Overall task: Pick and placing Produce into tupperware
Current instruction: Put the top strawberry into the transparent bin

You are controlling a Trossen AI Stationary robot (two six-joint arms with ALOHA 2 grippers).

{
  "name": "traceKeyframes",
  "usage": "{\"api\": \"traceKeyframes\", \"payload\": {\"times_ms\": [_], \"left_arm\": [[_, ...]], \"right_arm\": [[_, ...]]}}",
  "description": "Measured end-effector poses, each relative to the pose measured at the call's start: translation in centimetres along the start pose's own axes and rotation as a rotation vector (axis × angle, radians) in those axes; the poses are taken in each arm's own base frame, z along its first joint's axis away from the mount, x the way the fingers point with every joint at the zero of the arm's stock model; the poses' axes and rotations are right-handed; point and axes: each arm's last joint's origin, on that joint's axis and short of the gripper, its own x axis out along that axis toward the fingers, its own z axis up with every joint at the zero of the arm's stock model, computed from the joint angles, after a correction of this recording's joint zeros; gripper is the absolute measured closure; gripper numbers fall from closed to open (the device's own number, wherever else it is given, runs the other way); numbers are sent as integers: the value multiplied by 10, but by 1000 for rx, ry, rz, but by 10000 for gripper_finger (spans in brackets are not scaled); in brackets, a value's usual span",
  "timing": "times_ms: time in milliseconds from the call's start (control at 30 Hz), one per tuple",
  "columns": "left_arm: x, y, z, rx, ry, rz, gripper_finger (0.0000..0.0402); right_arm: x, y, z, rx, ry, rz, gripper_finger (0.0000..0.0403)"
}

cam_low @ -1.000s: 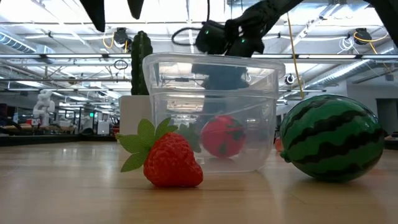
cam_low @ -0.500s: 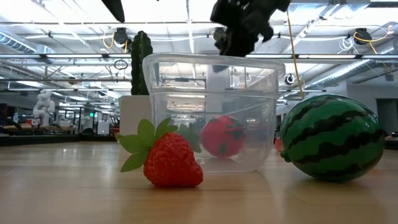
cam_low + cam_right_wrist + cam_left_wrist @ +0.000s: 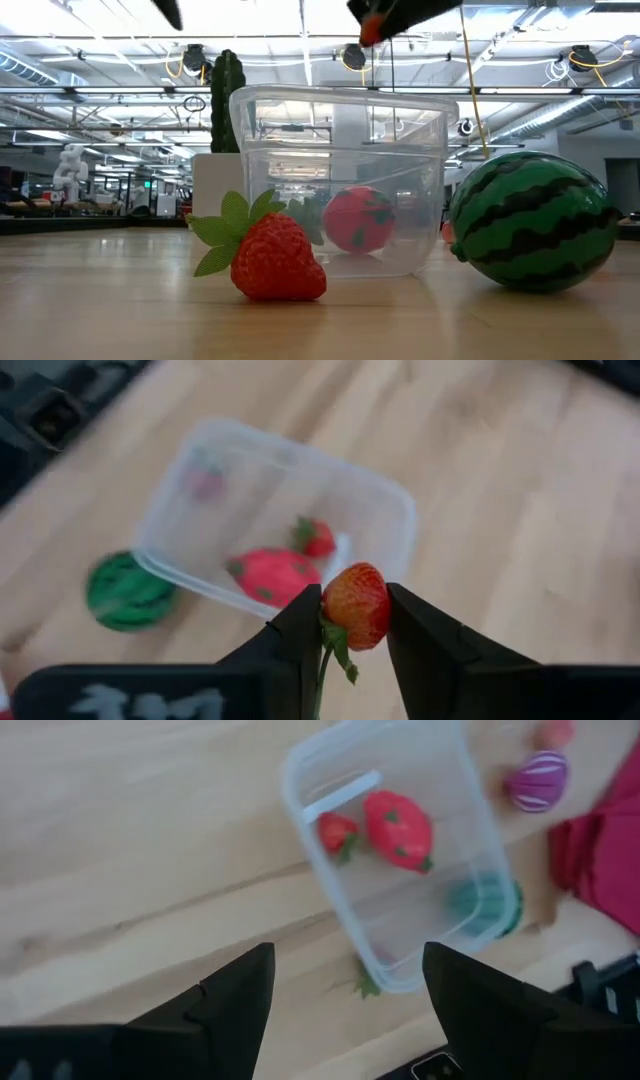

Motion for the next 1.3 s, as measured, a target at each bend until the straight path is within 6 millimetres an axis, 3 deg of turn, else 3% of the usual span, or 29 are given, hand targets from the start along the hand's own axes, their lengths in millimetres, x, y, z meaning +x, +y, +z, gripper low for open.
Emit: {"api": "traceKeyframes", "payload": {"times_ms": [267, 567, 900, 1033, 1300], "left_arm": [[-4, 11, -14, -130, -8, 77, 144], [-8, 29, -21, -232, -13, 248, 144], [-10, 32, -26, -235, -3, 271, 144], [-11, 33, -28, -227, -2, 271, 144], [-13, 36, -37, -226, -2, 271, 144]], "right_arm": [[8, 27, 17, -23, -80, 17, 311], [42, 40, 22, 3, -72, 52, 311], [76, 36, 46, 6, -14, 71, 311], [95, 36, 42, 13, 84, 94, 311], [112, 33, 32, 40, 156, 102, 311]]}}
